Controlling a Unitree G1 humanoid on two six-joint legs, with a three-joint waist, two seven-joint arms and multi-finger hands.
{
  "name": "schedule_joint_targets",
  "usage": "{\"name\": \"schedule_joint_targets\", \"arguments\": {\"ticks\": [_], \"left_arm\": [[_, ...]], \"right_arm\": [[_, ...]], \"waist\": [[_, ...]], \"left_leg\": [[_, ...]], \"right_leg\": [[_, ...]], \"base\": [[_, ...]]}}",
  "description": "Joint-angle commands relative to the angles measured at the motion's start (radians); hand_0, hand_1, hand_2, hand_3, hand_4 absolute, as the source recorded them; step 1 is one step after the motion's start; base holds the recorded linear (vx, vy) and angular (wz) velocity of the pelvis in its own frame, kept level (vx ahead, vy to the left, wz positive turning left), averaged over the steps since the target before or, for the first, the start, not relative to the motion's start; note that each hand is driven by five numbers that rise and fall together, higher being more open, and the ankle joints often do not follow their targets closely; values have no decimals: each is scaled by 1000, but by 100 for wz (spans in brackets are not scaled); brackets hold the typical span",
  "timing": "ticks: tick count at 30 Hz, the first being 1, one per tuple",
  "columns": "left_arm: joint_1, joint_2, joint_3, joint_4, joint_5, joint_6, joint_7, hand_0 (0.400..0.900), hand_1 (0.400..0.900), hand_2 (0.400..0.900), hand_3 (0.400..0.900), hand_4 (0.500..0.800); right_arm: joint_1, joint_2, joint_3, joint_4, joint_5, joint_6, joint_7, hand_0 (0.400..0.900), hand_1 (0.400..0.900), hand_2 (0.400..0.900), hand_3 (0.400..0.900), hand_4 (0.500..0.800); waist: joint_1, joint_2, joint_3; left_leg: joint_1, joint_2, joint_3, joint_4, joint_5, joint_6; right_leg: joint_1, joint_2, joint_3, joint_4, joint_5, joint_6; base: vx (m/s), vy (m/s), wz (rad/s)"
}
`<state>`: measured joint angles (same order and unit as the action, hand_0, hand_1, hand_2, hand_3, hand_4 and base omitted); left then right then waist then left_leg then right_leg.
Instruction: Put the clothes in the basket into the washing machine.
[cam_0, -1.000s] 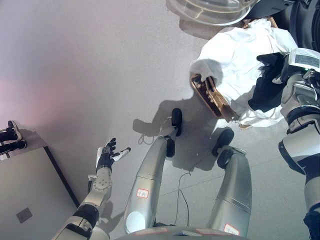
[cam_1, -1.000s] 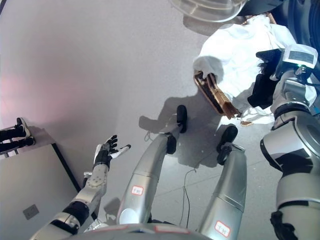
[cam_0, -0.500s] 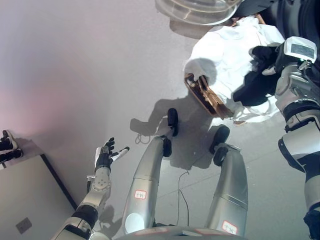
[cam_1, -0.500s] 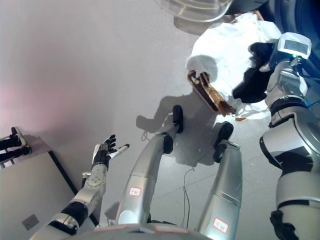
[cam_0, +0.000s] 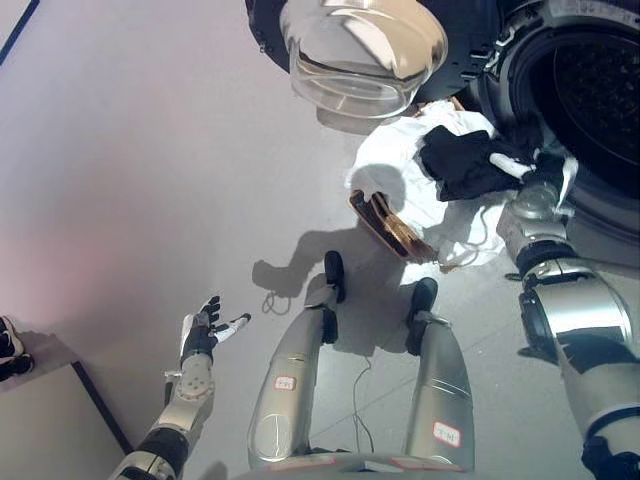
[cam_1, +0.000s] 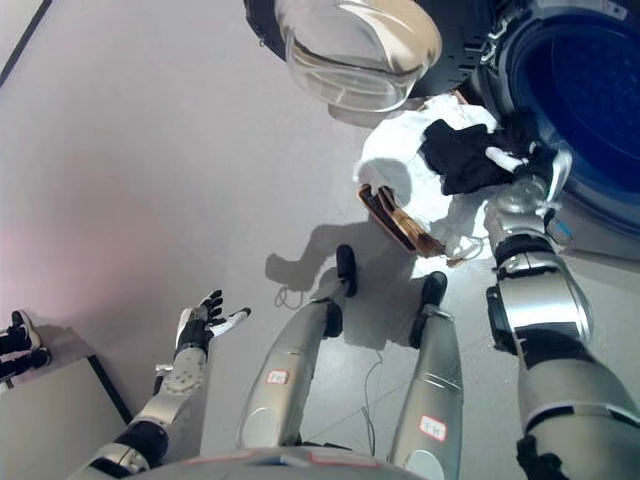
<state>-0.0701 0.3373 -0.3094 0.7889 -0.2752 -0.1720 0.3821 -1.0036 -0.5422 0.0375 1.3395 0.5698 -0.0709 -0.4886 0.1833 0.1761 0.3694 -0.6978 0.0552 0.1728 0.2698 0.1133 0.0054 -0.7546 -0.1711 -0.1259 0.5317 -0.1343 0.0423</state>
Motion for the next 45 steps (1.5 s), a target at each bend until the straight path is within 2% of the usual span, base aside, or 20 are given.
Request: {"name": "schedule_joint_targets", "arguments": {"ticks": [1,2,4,6,8,11,17,23,29,32,33,37,45], "left_arm": [[-62,14,-28,150,61,31,55,900,900,900,900,800],[-69,6,-31,164,65,23,34,900,900,900,900,800],[-93,-2,-33,198,58,24,29,900,900,900,900,800],[-86,-4,-31,202,55,19,15,900,900,900,900,800],[-71,-5,-36,201,51,16,3,900,900,900,900,800],[-49,-1,-39,200,49,12,-25,900,900,900,900,800],[14,12,-33,177,46,-5,-61,900,900,900,900,800],[57,21,-40,152,59,-16,-78,900,900,900,900,800],[58,33,-42,141,60,-24,-87,900,900,900,900,800],[60,36,-49,134,50,-29,-97,900,900,900,900,800],[62,38,-50,128,50,-30,-102,900,900,900,900,800],[68,37,-45,135,40,-29,-121,900,900,900,900,800],[73,23,-41,156,31,-23,-138,900,900,900,900,800]], "right_arm": [[21,-41,-65,-8,269,-163,-6,400,400,400,400,500],[38,-39,-110,4,336,-165,19,400,400,400,400,500],[37,-29,-159,11,451,-212,30,400,400,400,400,500],[56,-17,-220,-26,560,-256,67,400,400,400,400,500],[60,-14,-275,-58,635,-310,70,400,400,400,400,500],[44,-57,-307,-41,687,-324,83,400,400,400,400,500],[21,-157,-321,-95,692,-368,78,400,400,400,400,500],[-8,-271,-319,-169,611,-425,12,400,400,400,400,500],[-57,-361,-267,-173,560,-397,3,400,400,400,400,500],[-83,-390,-235,-178,558,-378,25,400,400,400,400,500],[-90,-403,-220,-167,553,-364,32,900,900,900,900,800],[-103,-410,-190,-119,594,-325,99,900,900,900,900,800],[-91,-402,-198,-84,618,-318,130,900,900,900,900,800]], "waist": [[-14,96,-66],[-9,104,-69],[1,116,-81],[4,133,-86],[9,150,-98],[28,169,-120],[51,207,-155],[70,227,-179],[81,236,-187],[87,236,-190],[88,236,-189],[93,233,-194],[91,234,-198]], "left_leg": [[-29,-3,-38,-128,129,-101],[-16,-8,-41,-134,130,-102],[7,-10,-49,-146,135,-106],[30,-12,-50,-156,138,-107],[51,-16,-53,-167,140,-108],[74,-21,-59,-175,141,-109],[111,-25,-68,-202,145,-110],[135,-30,-88,-215,152,-114],[146,-31,-101,-236,164,-123],[152,-31,-111,-252,175,-129],[153,-30,-113,-258,178,-131],[163,-29,-117,-275,181,-132],[167,-34,-124,-274,178,-129]], "right_leg": [[136,44,-27,-137,36,38],[153,44,-29,-151,36,39],[190,43,-30,-185,40,42],[216,43,-29,-201,43,44],[234,38,-28,-210,42,47],[264,31,-34,-222,37,49],[292,21,-46,-230,32,56],[325,14,-66,-223,14,57],[326,9,-80,-215,8,58],[327,7,-86,-216,9,58],[325,7,-87,-215,11,58],[330,5,-95,-216,9,58],[334,4,-99,-215,4,52]], "base": [[51,2,-10],[42,-19,1],[43,-25,5],[39,1,4],[47,25,5],[41,8,10],[41,16,10],[50,-8,14],[29,-13,11],[29,-15,10],[26,-6,7],[33,-18,7],[12,3,1]]}}
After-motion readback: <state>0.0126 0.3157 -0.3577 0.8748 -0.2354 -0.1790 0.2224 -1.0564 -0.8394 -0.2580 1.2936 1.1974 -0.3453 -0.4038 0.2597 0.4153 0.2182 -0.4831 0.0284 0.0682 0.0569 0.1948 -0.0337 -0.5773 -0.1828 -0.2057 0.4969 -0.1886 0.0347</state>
